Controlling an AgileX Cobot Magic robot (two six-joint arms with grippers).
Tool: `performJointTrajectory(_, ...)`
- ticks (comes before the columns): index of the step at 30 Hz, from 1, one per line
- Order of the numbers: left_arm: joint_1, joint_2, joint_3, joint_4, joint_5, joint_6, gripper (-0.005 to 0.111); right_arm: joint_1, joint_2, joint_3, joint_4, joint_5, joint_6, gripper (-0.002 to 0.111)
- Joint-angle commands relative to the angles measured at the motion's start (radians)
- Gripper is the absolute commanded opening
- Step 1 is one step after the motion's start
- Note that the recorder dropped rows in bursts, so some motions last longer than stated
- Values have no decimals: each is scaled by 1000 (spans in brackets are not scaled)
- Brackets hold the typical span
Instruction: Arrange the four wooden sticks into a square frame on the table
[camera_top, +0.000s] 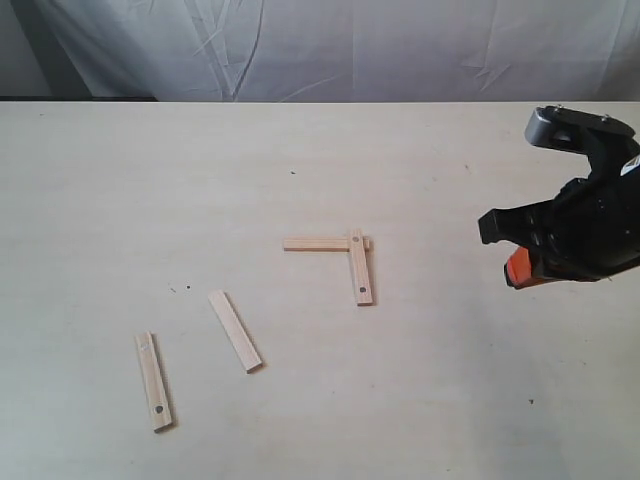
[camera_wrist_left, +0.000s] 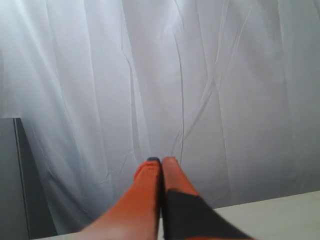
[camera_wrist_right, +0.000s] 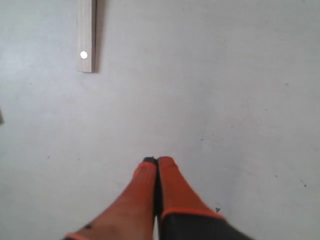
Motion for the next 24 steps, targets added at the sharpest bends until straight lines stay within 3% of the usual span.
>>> performJointTrajectory(1,-5,11,-158,-62,170,101,0,-6,-11,4,8,-27,-9,0)
performJointTrajectory(7,-5,231,-451,-56,635,81,0,-6,-11,4,17,-40,-9,0)
performJointTrajectory(11,-5,406,-546,-49,900,9,0,-6,-11,4,17,-40,-9,0)
performJointTrajectory(17,-5,532,-546,-107,859,-13,0,-6,-11,4,17,-38,-9,0)
performJointTrajectory(24,-5,684,-548,-268,854,-163,0,-6,-11,4,32,-40,-9,0)
